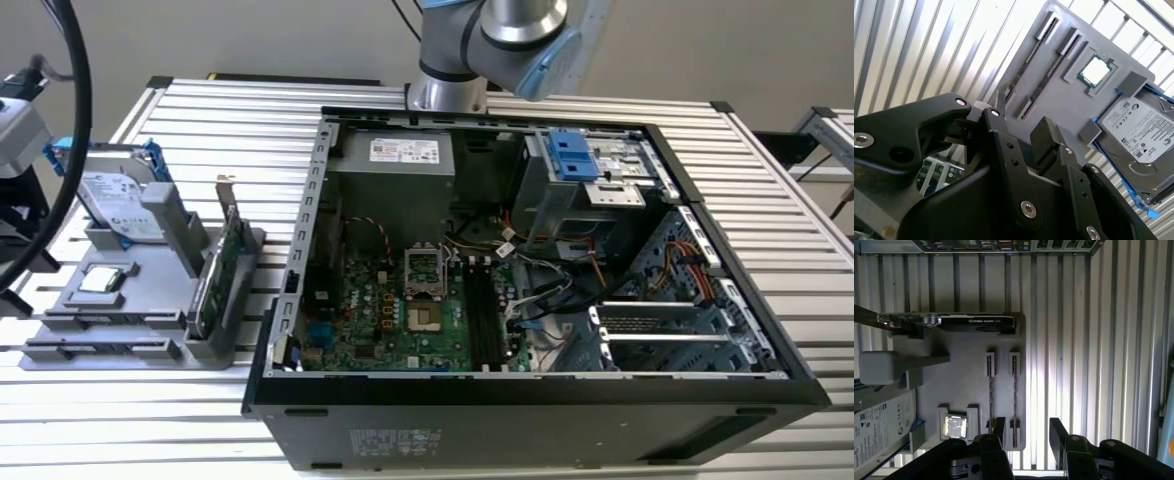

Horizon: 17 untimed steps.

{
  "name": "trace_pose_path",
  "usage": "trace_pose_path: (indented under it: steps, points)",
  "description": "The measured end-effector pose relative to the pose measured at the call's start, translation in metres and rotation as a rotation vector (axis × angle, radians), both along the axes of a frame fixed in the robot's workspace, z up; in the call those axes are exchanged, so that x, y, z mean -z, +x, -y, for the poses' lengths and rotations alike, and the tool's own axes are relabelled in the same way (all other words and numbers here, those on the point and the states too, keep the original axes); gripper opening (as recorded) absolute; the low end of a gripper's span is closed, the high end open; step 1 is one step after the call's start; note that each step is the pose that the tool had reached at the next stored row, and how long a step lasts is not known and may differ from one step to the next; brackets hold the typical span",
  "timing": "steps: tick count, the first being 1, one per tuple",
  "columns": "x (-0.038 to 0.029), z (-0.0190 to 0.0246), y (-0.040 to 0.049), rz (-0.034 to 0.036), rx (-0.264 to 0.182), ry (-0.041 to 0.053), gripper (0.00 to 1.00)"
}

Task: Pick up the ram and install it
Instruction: 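Pick up the ram and move it above insertion slot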

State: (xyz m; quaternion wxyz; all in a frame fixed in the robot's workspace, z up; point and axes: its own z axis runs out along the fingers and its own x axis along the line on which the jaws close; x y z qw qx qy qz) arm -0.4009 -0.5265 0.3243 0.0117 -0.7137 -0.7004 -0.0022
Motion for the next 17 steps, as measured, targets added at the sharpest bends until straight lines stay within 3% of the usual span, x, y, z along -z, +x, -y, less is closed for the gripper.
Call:
trace_pose_path:
  steps: [17]
  points:
    - [0.008, 0.0, 0.0, -0.0014, 0.0, 0.0, 1.0]
